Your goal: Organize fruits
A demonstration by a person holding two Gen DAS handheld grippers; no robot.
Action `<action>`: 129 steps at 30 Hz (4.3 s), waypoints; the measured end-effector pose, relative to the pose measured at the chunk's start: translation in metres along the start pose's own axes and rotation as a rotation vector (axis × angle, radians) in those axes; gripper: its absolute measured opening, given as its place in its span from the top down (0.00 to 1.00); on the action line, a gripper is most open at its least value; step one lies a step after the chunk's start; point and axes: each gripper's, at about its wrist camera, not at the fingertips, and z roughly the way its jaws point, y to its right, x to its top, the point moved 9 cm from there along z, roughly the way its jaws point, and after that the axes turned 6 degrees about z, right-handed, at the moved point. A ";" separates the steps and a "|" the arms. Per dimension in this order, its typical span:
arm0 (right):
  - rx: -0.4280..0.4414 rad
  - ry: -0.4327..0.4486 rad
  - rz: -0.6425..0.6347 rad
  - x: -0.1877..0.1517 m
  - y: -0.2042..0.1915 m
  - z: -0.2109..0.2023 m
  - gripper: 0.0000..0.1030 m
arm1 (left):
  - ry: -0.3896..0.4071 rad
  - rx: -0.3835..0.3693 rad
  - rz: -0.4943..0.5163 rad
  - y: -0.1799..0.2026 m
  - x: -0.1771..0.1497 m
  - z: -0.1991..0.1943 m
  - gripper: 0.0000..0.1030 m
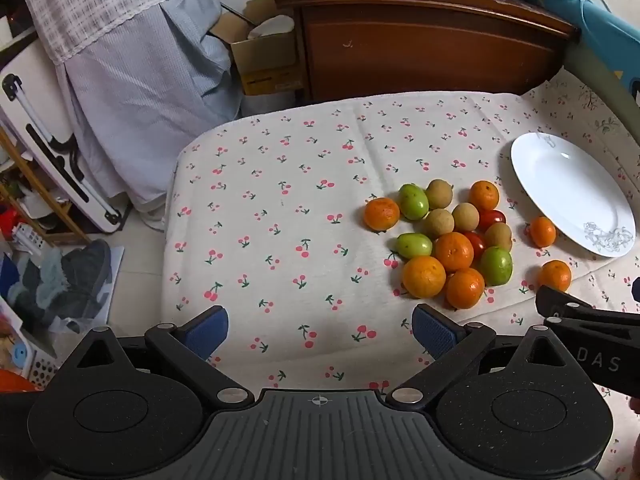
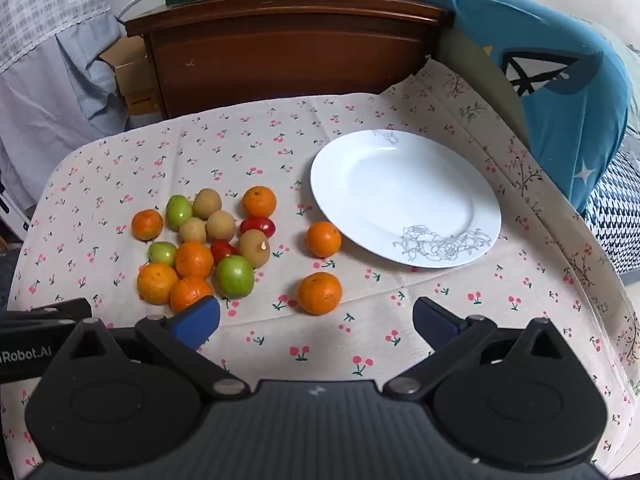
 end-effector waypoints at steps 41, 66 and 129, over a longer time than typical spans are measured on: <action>-0.010 0.017 0.004 0.001 -0.003 0.001 0.01 | 0.022 0.042 0.014 0.002 0.001 -0.001 0.04; 0.068 0.071 0.154 0.011 0.061 -0.012 0.11 | 0.083 -0.076 -0.020 -0.014 0.018 -0.002 0.04; 0.297 0.067 0.124 0.003 0.016 0.033 0.71 | 0.129 -0.280 0.142 0.056 0.015 0.035 0.71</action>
